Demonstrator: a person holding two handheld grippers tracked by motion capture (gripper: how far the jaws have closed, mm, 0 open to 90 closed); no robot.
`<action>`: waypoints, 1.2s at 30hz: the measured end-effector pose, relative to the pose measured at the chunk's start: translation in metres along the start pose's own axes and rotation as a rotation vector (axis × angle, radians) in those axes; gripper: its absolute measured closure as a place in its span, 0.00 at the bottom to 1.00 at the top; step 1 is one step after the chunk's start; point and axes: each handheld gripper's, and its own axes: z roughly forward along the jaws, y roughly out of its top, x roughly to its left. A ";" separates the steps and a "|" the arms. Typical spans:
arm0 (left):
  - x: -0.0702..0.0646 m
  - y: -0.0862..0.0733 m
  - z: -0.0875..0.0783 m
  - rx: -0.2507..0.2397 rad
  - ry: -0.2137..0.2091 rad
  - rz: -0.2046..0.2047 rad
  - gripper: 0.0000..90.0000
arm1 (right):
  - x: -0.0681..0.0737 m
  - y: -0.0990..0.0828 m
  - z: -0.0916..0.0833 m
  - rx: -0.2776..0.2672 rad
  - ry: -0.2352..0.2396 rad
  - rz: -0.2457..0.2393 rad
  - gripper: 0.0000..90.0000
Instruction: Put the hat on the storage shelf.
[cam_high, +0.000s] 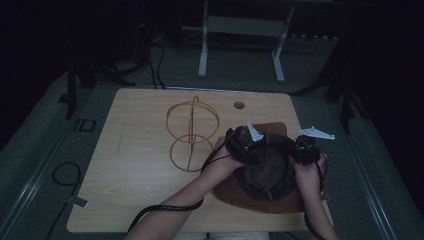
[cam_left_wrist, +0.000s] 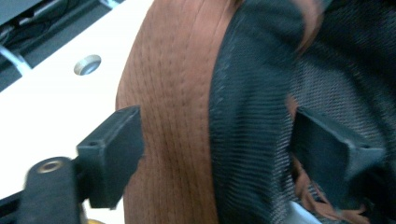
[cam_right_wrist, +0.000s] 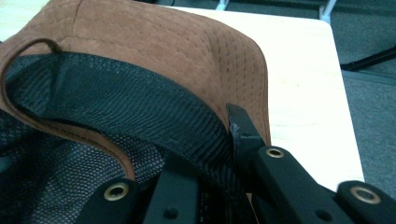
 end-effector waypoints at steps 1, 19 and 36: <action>0.000 -0.001 0.003 0.012 -0.002 -0.005 0.22 | 0.001 0.000 -0.001 -0.003 0.001 -0.001 0.93; 0.007 -0.006 0.019 0.055 0.107 0.039 0.95 | 0.013 0.003 -0.005 -0.011 0.020 -0.017 0.93; -0.002 0.003 -0.007 -0.124 0.235 0.139 0.97 | -0.001 -0.011 -0.045 -0.097 0.161 -0.027 0.50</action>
